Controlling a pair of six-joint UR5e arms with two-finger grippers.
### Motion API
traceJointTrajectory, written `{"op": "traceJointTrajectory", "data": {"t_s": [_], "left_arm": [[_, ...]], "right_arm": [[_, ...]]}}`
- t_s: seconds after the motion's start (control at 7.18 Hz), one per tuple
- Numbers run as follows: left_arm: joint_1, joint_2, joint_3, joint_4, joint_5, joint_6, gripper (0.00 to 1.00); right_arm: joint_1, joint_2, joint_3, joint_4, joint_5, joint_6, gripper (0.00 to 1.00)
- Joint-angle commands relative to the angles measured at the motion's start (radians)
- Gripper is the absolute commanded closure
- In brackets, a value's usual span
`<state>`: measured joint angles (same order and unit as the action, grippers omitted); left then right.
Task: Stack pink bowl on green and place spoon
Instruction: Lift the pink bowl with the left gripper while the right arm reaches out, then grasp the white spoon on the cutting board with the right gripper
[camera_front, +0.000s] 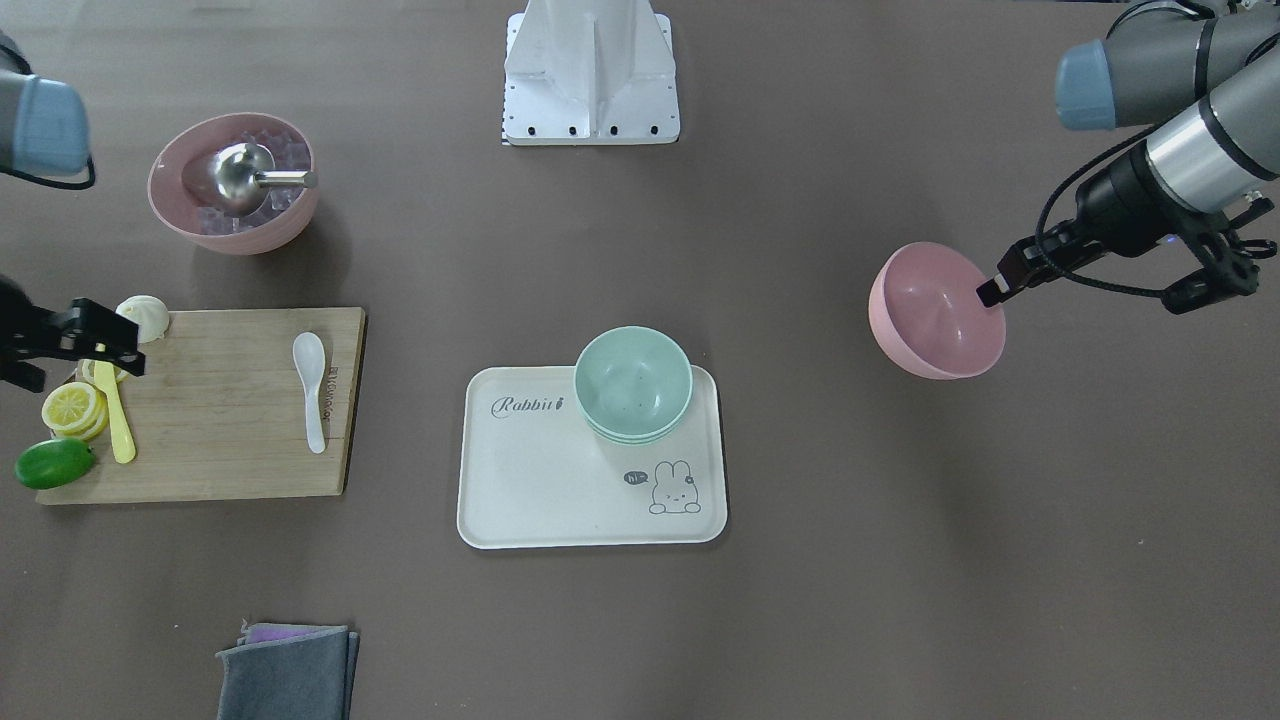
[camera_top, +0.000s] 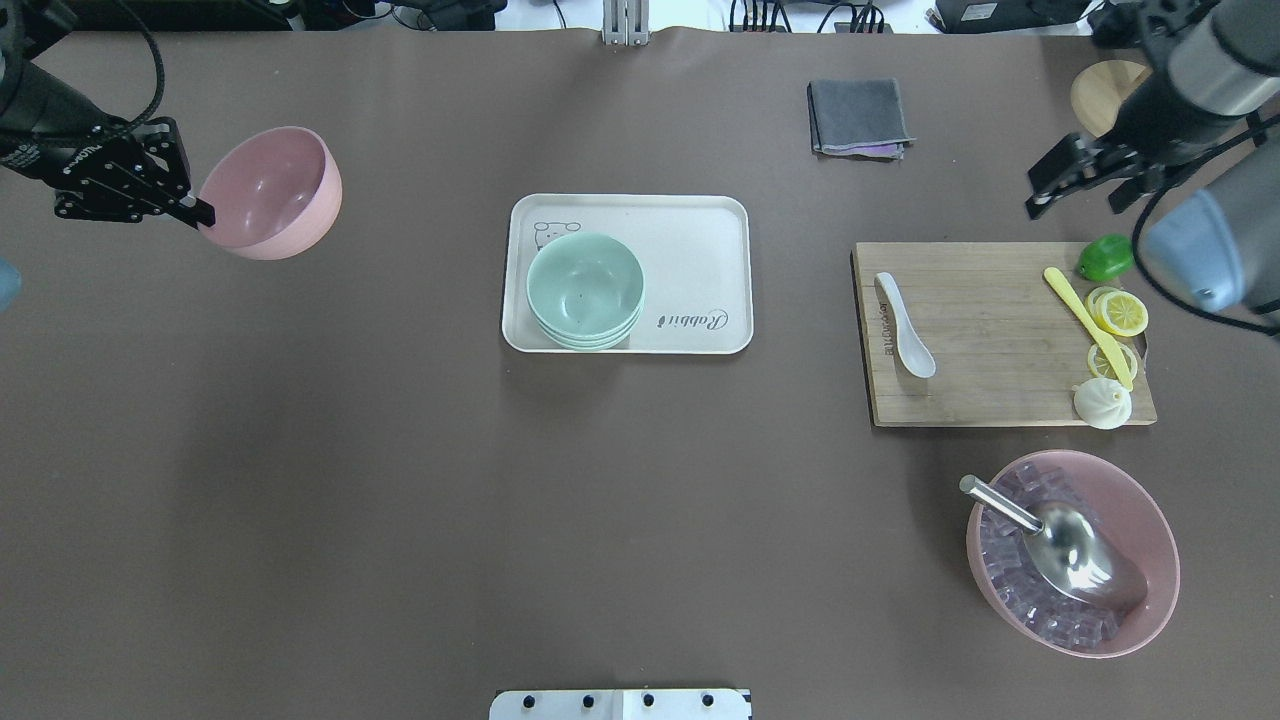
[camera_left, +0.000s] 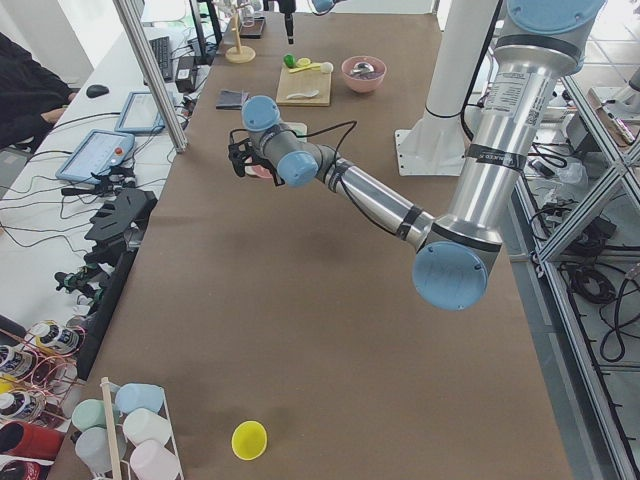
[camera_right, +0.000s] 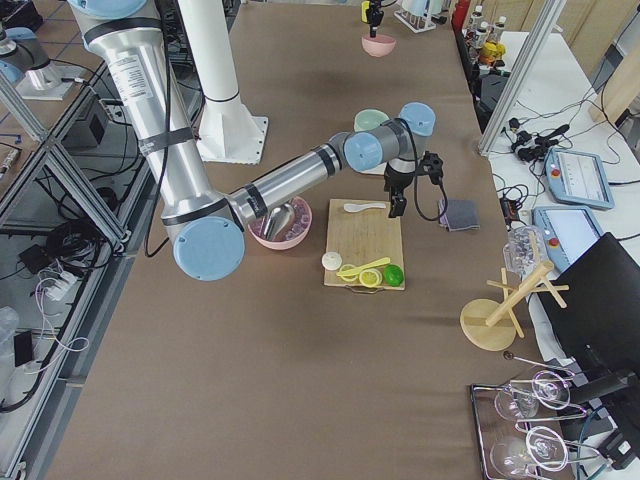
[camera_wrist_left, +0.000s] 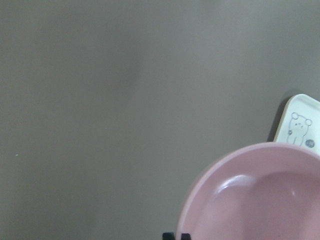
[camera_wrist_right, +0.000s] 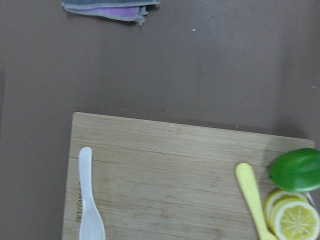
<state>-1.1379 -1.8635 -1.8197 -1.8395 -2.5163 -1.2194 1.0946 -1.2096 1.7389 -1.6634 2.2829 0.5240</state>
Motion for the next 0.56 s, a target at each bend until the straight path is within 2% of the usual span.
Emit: {"op": "traceJointTrajectory", "data": {"t_s": [0.0, 0.14, 0.42], "left_arm": [[0.003, -0.042, 0.013, 0.026, 0.008, -0.002, 1.0], [0.003, -0.046, 0.013, 0.026, 0.036, -0.002, 1.0], [0.01, -0.057, 0.022, 0.026, 0.042, -0.002, 1.0]], "right_arm": [[-0.168, 0.027, -0.053, 0.159, -0.138, 0.192, 0.02], [-0.22, 0.03, -0.093, 0.218, -0.164, 0.194, 0.03], [-0.24, 0.024, -0.13, 0.251, -0.171, 0.182, 0.11]]}}
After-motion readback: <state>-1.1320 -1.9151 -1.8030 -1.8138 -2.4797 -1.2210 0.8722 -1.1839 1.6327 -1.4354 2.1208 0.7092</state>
